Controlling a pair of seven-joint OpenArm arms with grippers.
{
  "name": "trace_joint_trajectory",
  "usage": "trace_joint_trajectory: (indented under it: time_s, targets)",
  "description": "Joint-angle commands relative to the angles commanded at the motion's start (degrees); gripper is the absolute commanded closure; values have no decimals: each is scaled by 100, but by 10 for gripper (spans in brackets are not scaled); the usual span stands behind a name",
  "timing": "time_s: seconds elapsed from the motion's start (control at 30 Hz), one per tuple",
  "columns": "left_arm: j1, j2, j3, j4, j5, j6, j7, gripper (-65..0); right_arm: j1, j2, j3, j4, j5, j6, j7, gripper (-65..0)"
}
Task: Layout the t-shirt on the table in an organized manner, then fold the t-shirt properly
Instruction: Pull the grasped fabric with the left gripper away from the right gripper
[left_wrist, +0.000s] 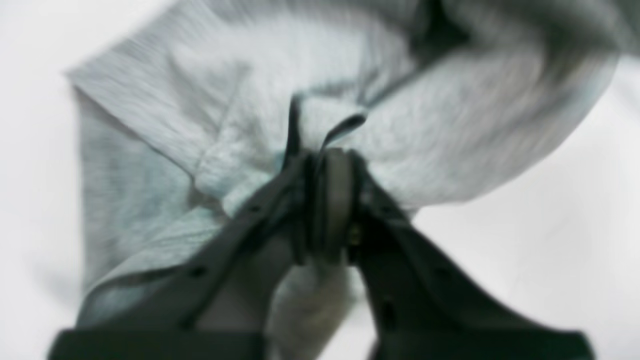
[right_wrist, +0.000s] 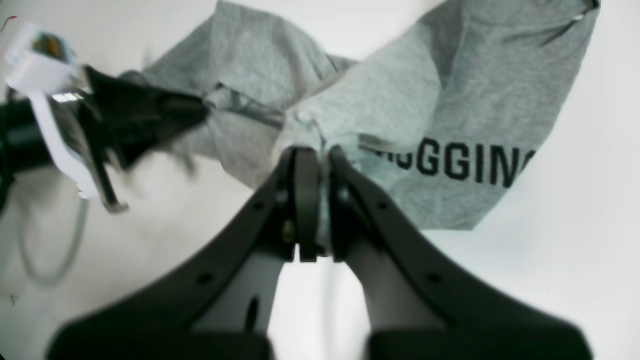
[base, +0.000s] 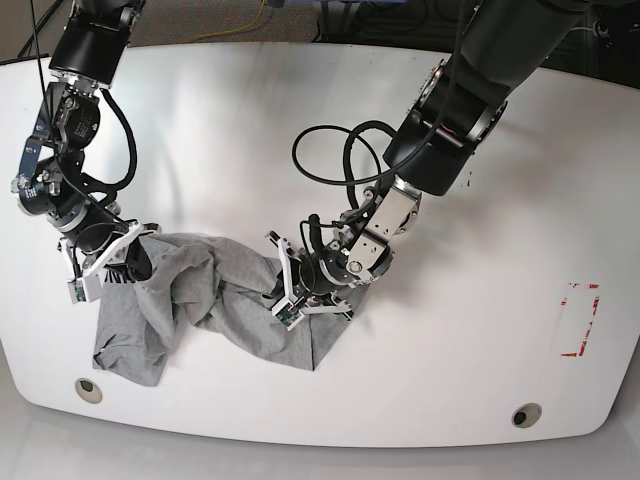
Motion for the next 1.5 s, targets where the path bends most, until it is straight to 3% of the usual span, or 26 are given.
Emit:
trace_joint_trajectory:
  time_s: [0.4, 0.57, 0.77, 0.93, 1.07, 1.23, 1.5]
  targets:
    - [958, -773, -35, 2101, -26, 0, 1310, -26, -378, 0, 193, 202, 44, 0, 0, 0]
    - [1231, -1001, -53, 2593, -26, -9, 1389, -31, -431, 0, 193, 299, 44, 0, 0, 0]
    - [1222, -1063, -53, 2602, -26, -9, 1336, -43, -440, 0, 193, 299, 44, 0, 0, 0]
    - [958, -984, -26, 2400, -35, -9, 967, -192, -404, 0, 185, 290, 35, 0, 0, 0]
    - [686, -623, -35, 1749, -18, -9, 466, -363, -404, 0, 185, 273, 18, 0, 0, 0]
    - [334, -342, -35, 914, 0, -9, -114, -511, -404, -9, 176, 264, 9, 0, 0, 0]
    - [26, 0, -18, -185, 9, 18, -800, -528, -431, -97, 176, 264, 0, 0, 0, 0]
